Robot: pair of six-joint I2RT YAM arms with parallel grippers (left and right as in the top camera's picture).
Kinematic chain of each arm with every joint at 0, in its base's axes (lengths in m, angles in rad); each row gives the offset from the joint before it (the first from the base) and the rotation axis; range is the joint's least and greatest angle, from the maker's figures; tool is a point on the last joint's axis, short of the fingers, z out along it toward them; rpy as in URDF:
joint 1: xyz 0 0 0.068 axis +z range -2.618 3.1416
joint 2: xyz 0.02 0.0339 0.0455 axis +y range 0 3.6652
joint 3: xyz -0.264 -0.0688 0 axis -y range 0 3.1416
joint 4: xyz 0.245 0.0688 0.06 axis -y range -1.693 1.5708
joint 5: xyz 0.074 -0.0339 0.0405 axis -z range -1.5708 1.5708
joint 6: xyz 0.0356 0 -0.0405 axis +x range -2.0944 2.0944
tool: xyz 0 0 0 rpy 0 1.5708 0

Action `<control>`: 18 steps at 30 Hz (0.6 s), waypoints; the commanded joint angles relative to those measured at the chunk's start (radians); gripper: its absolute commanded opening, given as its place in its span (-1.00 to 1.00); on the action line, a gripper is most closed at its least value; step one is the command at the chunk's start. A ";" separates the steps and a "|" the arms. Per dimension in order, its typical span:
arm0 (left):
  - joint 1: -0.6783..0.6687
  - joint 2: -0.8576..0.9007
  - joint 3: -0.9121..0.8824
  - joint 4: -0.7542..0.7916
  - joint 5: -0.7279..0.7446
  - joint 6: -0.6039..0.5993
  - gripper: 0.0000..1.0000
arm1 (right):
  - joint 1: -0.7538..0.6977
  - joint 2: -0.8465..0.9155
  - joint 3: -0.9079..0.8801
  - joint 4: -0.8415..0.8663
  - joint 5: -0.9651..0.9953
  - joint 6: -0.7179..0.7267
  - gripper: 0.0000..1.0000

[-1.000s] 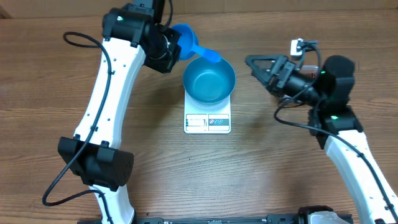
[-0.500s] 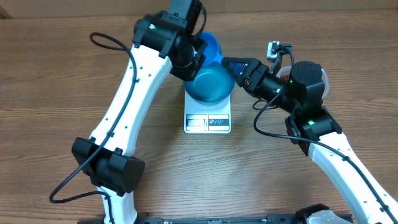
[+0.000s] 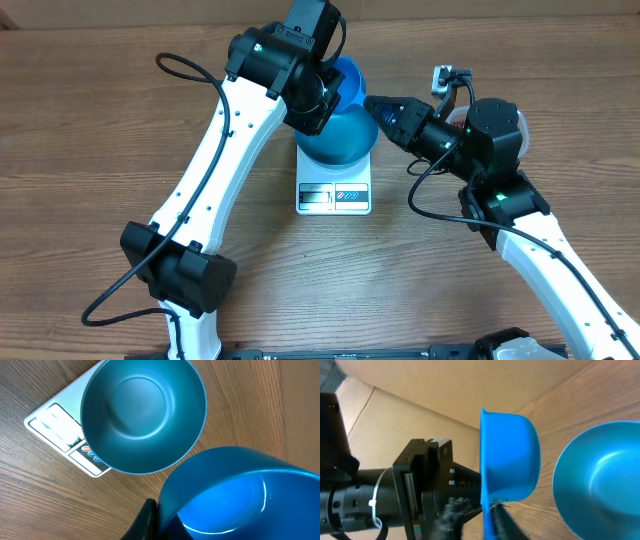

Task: Scoop item into bowl and weigh 150g on scale
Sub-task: 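Grasp the scoop handle with the right gripper, release left gripper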

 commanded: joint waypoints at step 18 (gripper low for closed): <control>-0.003 -0.019 0.022 0.011 -0.017 -0.005 0.99 | 0.004 0.002 0.019 -0.016 0.015 -0.014 -0.93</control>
